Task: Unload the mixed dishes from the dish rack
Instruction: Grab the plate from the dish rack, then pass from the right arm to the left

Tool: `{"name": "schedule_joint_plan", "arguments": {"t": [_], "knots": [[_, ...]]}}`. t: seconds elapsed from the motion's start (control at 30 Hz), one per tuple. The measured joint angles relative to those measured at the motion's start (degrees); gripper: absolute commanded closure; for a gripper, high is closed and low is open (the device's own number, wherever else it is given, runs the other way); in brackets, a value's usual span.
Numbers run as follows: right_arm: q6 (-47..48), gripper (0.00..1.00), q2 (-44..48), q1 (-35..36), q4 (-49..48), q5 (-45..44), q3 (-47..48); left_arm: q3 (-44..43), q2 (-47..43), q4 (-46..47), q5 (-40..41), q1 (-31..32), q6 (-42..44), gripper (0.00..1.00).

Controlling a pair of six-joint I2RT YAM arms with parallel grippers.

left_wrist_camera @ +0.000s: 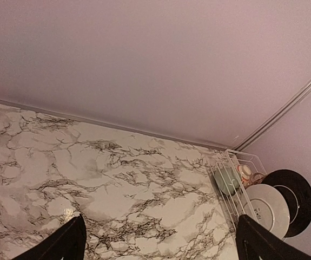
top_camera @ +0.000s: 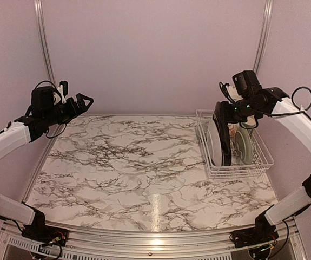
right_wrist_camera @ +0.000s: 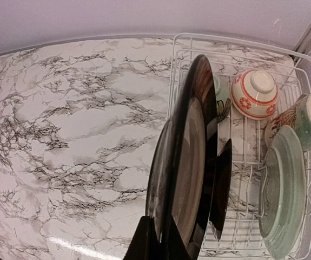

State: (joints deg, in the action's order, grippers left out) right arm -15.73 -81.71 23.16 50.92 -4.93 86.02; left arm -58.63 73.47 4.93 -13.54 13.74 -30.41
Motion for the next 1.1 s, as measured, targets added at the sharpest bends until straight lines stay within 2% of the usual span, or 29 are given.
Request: {"name": "schedule_joint_plan", "arguments": {"t": [0.27, 0.63, 0.93, 1.1], "knots": [[1.1, 1.00, 0.9, -0.3, -0.1, -3.3, 3.9, 0.0, 0.0, 0.0, -0.5, 0.0, -0.3, 0.01], [3.6, 1.00, 2.6, -0.3, 0.0, -2.7, 7.1, 0.0, 1.1, 1.2, -1.6, 0.0, -0.9, 0.01], [14.4, 1.00, 2.7, 0.5, -3.1, -4.0, 8.0, 0.0, 1.6, 1.3, -2.6, 0.0, -2.3, 0.01], [22.3, 1.00, 1.1, 4.3, -8.2, -6.6, 8.0, 0.0, 2.2, 1.2, -3.7, 0.0, -3.5, 0.01]]}}
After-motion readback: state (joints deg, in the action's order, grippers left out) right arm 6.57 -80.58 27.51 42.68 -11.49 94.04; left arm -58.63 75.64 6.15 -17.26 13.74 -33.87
